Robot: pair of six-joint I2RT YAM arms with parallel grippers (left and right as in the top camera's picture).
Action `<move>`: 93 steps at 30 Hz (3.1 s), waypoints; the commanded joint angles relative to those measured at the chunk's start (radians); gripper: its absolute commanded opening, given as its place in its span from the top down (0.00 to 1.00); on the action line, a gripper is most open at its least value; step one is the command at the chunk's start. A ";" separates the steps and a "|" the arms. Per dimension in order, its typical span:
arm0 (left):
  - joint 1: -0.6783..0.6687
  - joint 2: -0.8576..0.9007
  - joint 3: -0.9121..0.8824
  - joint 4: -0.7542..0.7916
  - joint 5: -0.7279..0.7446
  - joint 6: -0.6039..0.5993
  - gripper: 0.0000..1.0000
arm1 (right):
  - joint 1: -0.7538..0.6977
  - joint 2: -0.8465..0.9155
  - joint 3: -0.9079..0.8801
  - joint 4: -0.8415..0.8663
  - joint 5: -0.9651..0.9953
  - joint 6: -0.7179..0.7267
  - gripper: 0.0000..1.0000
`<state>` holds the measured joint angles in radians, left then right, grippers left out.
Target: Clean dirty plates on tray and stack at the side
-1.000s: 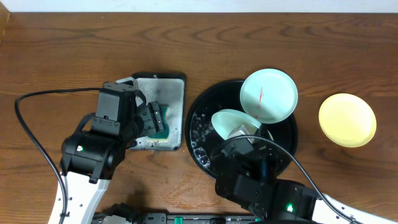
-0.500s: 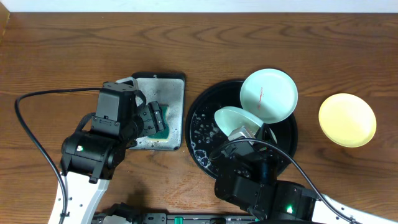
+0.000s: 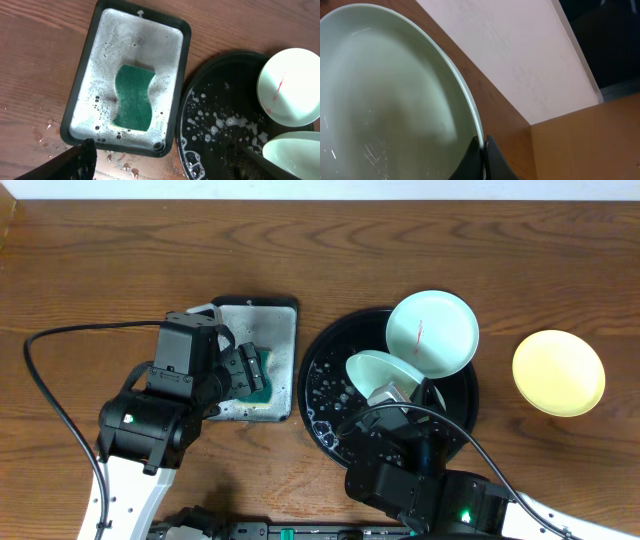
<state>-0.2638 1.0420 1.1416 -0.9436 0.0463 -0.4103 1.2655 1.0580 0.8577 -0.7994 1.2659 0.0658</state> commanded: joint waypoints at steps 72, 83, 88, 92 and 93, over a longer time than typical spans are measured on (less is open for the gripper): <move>0.001 0.003 0.023 -0.006 -0.002 0.010 0.18 | -1.747 0.057 0.025 0.120 -1.443 0.329 0.99; 0.001 0.003 0.023 -0.006 -0.002 0.010 0.17 | -2.058 0.331 0.025 0.224 -1.382 0.391 0.99; 0.001 0.003 0.023 -0.006 -0.002 0.010 0.17 | -2.056 0.402 0.025 0.233 -1.375 0.389 0.90; 0.001 0.003 0.023 -0.006 -0.002 0.010 0.17 | -2.049 0.390 0.025 0.347 -1.594 0.290 0.52; 0.001 0.003 0.023 -0.006 -0.002 0.010 0.17 | -2.039 0.381 0.025 0.378 -1.721 0.267 0.48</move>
<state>-0.2638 1.0428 1.1416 -0.9443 0.0463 -0.4103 -0.7822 1.4639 0.8684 -0.4789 -0.1707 0.4156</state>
